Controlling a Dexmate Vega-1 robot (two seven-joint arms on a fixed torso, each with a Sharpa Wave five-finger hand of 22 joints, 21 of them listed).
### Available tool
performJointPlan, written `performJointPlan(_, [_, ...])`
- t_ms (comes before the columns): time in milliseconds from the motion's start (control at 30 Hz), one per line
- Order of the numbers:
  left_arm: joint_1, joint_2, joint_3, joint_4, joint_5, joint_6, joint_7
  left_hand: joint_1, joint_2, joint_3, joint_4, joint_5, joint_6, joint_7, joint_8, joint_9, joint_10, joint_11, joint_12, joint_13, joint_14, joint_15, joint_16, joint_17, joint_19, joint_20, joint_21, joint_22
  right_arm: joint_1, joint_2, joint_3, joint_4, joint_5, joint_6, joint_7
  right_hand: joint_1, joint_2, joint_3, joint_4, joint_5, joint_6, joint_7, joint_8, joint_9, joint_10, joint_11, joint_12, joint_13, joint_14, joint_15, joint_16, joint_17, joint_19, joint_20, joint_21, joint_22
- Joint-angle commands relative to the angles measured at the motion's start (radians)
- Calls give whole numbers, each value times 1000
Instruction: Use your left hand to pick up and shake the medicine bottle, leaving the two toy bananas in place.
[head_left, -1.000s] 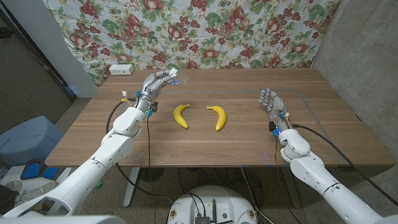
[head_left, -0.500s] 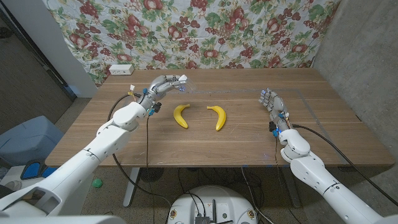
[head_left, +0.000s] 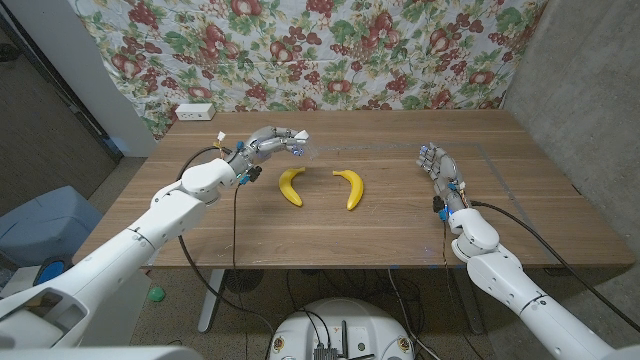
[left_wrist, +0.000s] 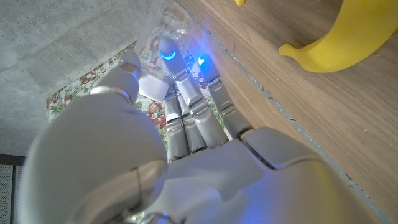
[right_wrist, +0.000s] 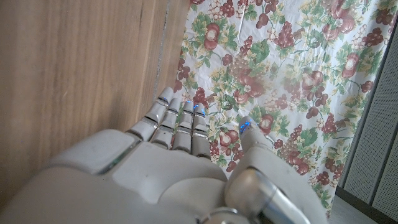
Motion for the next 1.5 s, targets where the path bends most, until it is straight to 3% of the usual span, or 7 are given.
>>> performJointPlan(33, [-5, 13, 7, -10, 1, 32, -11, 137, 140, 11, 6, 6, 142, -55, 28, 95, 277, -176, 5, 336, 0, -6, -4, 4, -5, -136, 9, -1, -11, -1, 4, -10, 2, 3, -4, 0, -10, -2, 0, 4, 5, -1, 1, 2, 8, 0, -1, 2, 8, -1, -1, -1, 6, 2, -3, 4])
performJointPlan(500, [67, -46, -41, 2, 13, -123, 90, 136, 140, 13, 7, 6, 144, -55, 28, 97, 280, -177, 2, 338, 1, -6, -7, 10, -11, -135, 19, -4, -16, -5, 8, -14, 1, 7, -1, 0, -10, -3, 0, 4, 5, 0, 1, 2, 9, 2, -1, 2, 8, -2, -2, -2, 8, 2, -10, 4])
performJointPlan(1067, [164, -225, -110, 37, 61, -359, 328, 135, 137, 14, 7, 7, 146, -57, 25, 97, 282, -181, -4, 339, 2, -6, -11, 17, -18, -135, 31, -7, -14, -9, 11, -13, 3, 7, 5, -1, -11, -4, -1, 4, 5, 0, 1, 2, 10, 1, -1, 2, 9, -3, -4, -3, 12, 2, -18, 5])
performJointPlan(1267, [180, -261, -124, 31, 68, -373, 379, 135, 137, 15, 6, 7, 146, -57, 24, 97, 283, -180, -5, 339, 2, -6, -12, 20, -20, -134, 36, -8, -10, -11, 11, -8, 5, 6, 11, -1, -10, -4, -1, 4, 4, 1, 1, 2, 10, 1, 0, 2, 9, -1, -4, -3, 13, 3, -20, 5])
performJointPlan(1500, [176, -262, -122, 32, 72, -364, 375, 135, 136, 16, 6, 8, 146, -57, 22, 97, 284, -181, -9, 338, 0, -6, -16, 20, -22, -134, 40, -9, -2, -11, 10, 2, 8, 6, 19, -1, -10, -5, 0, 4, 4, 0, 1, 2, 9, 1, -1, 2, 9, -2, -5, -3, 14, 3, -24, 5])
